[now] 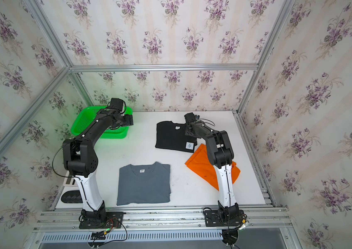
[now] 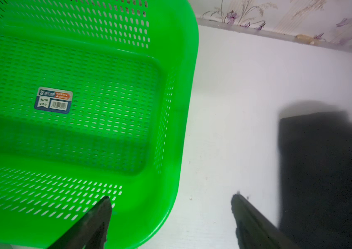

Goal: Put the folded t-shirts into the basket
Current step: Adjust the T-shirt at the center of the board, then move the bin to the center of the board.

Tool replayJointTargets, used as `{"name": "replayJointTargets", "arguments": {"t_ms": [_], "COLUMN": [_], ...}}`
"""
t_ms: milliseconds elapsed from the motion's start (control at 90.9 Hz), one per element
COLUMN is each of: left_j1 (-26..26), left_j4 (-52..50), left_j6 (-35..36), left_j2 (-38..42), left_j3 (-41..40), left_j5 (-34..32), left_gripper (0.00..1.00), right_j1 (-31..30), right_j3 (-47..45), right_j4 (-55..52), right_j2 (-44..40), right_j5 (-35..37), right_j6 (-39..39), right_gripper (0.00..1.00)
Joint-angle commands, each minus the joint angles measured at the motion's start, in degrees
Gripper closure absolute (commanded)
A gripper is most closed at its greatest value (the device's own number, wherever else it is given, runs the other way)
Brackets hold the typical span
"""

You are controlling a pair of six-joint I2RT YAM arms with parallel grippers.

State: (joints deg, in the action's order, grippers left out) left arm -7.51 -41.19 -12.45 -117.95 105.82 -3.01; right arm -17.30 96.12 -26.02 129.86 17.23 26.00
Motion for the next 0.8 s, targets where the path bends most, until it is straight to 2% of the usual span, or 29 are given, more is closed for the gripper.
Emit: {"name": "replayJointTargets", "arguments": {"t_ms": [0, 55, 143, 297, 440, 495, 605, 792], "left_j1": [0.05, 0.04, 0.04, 0.04, -0.03, -0.17, -1.02, -4.17], "left_j4": [-2.15, -1.52, 0.12, 0.19, -2.79, -2.73, -0.84, -0.36], "left_j6": [2.34, 3.0, 2.96, 3.76, 3.0, 2.33, 1.36, 1.44], "left_j2": [-2.21, -2.75, -3.33, -6.53, -11.05, -11.92, -12.36, -14.02], "left_j3": [2.54, 2.75, 1.66, 3.6, 9.02, 10.08, 10.42, 12.67], "left_j5": [5.24, 7.52, 7.32, 6.48, 7.72, 9.06, 12.45, 13.13], "left_gripper": [0.13, 0.13, 0.14, 0.15, 0.24, 0.26, 0.33, 0.4], "right_j1": [2.52, 2.95, 2.97, 3.11, 4.21, 5.13, 8.22, 16.29], "right_j3": [-2.28, -3.15, -3.73, -2.91, -1.23, -1.17, -2.52, -4.14], "right_j4": [-6.04, -4.95, -4.09, -4.81, -7.95, -8.37, -6.18, -1.45], "right_j2": [-0.32, -1.1, -1.9, -2.16, -2.36, -3.25, -6.4, -9.09], "right_j5": [-0.33, -3.86, -8.12, -6.55, -5.89, -10.09, -23.17, -41.12], "right_j6": [-7.04, -11.01, -14.42, -14.93, -13.93, -13.54, -14.66, -14.88], "right_gripper": [0.28, 0.28, 0.28, 0.28, 0.28, 0.28, 0.26, 0.21]}}
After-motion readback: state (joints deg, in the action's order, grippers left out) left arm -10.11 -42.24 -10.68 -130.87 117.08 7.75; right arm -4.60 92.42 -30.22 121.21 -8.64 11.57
